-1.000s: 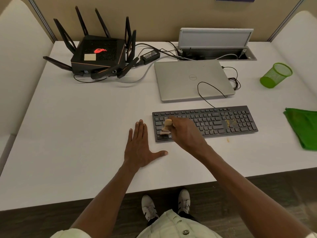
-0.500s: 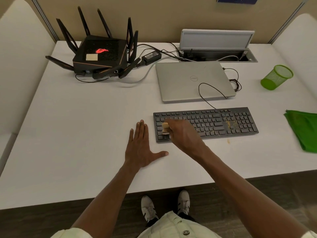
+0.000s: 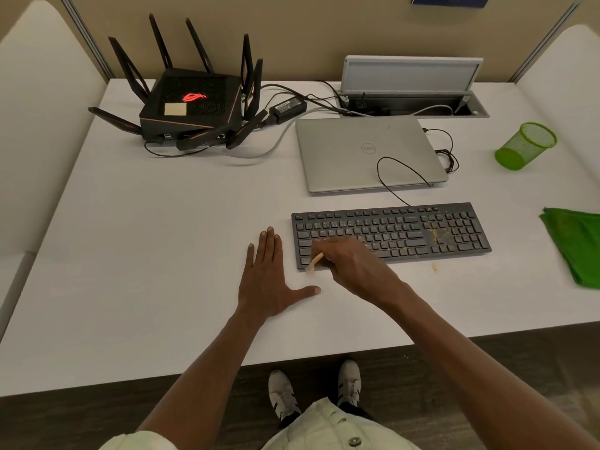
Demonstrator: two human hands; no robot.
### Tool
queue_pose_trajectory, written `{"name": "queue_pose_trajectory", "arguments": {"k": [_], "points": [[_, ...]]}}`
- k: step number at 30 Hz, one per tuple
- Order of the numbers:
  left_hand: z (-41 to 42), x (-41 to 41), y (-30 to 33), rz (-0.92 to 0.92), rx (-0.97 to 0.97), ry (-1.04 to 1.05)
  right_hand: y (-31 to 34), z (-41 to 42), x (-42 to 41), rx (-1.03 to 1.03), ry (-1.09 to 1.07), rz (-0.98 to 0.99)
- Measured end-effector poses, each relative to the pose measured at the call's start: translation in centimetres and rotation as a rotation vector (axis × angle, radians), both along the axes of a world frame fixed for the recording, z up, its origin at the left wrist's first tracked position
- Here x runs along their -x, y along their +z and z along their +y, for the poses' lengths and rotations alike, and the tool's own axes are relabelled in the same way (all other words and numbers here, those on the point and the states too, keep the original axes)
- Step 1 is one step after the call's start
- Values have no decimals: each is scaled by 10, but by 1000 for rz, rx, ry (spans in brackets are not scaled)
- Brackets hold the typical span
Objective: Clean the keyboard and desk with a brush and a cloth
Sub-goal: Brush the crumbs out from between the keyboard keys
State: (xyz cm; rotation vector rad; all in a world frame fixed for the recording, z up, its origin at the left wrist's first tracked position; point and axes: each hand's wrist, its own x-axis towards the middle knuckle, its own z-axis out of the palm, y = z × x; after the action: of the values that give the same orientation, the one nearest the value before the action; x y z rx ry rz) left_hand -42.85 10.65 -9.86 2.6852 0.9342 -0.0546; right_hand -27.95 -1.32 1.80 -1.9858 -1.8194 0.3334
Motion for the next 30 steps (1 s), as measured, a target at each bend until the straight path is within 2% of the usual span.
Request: {"name": "queue_pose_trajectory", "arguments": {"k": [4, 10, 17, 30], "points": [[-1, -1, 1, 32, -16, -2, 7, 8, -3, -101, -90, 87], [-2, -1, 2, 32, -12, 11, 4, 53, -15, -155, -178, -10], [-1, 0, 4, 33, -6, 8, 1, 75, -17, -91, -116, -31], [-1, -1, 1, 14, -6, 6, 7, 36, -7, 9, 44, -20]]}}
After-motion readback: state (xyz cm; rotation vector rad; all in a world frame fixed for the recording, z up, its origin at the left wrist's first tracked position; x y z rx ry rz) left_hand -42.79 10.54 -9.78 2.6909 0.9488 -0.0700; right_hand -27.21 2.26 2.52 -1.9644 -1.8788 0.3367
